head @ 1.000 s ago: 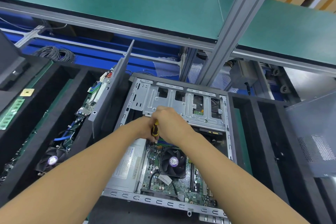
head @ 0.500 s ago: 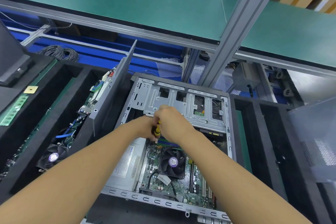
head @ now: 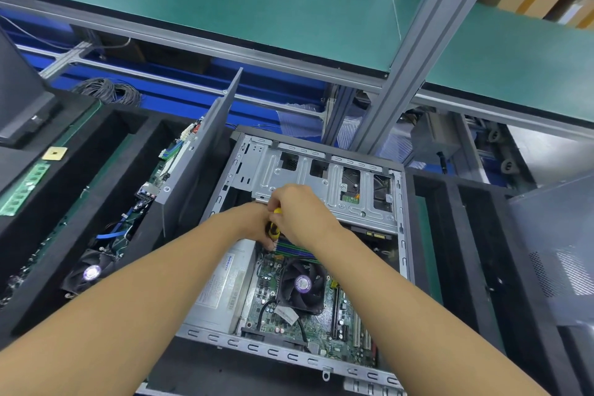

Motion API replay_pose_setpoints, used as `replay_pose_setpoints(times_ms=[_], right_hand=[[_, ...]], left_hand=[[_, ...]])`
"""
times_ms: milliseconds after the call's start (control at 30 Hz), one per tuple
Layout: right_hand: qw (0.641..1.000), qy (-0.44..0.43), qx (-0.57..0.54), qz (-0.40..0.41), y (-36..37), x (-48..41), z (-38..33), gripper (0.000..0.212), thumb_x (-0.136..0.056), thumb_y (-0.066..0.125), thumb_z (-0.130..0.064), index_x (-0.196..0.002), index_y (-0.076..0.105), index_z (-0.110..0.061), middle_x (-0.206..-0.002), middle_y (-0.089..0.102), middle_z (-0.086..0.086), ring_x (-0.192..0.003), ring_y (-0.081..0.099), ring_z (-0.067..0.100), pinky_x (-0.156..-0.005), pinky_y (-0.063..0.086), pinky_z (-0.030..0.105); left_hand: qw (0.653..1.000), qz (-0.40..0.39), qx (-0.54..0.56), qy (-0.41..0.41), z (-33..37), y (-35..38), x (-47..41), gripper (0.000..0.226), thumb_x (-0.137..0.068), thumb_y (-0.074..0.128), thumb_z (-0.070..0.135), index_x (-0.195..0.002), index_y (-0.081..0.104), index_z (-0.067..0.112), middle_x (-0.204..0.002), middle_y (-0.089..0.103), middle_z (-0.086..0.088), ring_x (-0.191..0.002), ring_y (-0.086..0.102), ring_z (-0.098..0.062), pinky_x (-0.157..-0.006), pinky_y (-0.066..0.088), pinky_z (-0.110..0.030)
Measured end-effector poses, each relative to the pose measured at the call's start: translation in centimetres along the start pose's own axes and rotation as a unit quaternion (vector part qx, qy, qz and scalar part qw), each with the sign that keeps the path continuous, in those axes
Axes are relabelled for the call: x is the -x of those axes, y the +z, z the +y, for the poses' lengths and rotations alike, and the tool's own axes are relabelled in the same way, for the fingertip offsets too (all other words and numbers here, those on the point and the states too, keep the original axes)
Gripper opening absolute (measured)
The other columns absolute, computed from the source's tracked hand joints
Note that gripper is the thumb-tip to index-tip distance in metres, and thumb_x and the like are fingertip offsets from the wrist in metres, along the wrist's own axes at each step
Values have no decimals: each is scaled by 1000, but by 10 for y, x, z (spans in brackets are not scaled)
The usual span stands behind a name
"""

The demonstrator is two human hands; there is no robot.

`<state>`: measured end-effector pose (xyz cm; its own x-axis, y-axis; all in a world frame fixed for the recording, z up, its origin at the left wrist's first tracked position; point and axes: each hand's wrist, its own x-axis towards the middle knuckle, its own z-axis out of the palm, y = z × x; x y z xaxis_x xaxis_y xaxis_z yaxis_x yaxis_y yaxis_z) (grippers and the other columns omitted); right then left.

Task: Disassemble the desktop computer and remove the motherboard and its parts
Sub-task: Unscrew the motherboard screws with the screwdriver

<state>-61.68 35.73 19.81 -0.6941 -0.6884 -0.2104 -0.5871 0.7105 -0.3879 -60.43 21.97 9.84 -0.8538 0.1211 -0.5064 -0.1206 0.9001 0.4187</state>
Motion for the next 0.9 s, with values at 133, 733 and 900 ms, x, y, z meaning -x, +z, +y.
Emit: replay_pose_setpoints(times_ms=[133, 733, 900], right_hand=[[999, -18, -14, -34, -2, 0, 0, 41, -86, 56, 7, -123, 57, -12, -128, 54, 9, -120, 45, 27, -93, 43, 32], [999, -24, 13, -36, -2, 3, 0, 25, -91, 55, -3, -108, 70, -13, -119, 56, 10, -112, 51, 29, -86, 42, 31], [999, 8, 26, 20, 3, 4, 1, 19, -99, 54, -27, -107, 61, -11, -109, 60, 11, -100, 58, 30, -82, 50, 38]], left_hand=[[1000, 5, 6, 6, -1, -2, 0, 19, -79, 79, 20, -83, 63, 30, -70, 52, 24, -76, 53, -8, -55, 31, -9], [1000, 3, 9, -17, 2, 0, 0, 33, -79, 80, 22, -110, 69, 14, -109, 70, -6, -87, 57, -15, -78, 44, -25], [1000, -10, 15, -22, 3, 2, -1, 43, -79, 82, 28, -118, 67, 16, -119, 68, -2, -109, 60, -21, -89, 45, -27]])
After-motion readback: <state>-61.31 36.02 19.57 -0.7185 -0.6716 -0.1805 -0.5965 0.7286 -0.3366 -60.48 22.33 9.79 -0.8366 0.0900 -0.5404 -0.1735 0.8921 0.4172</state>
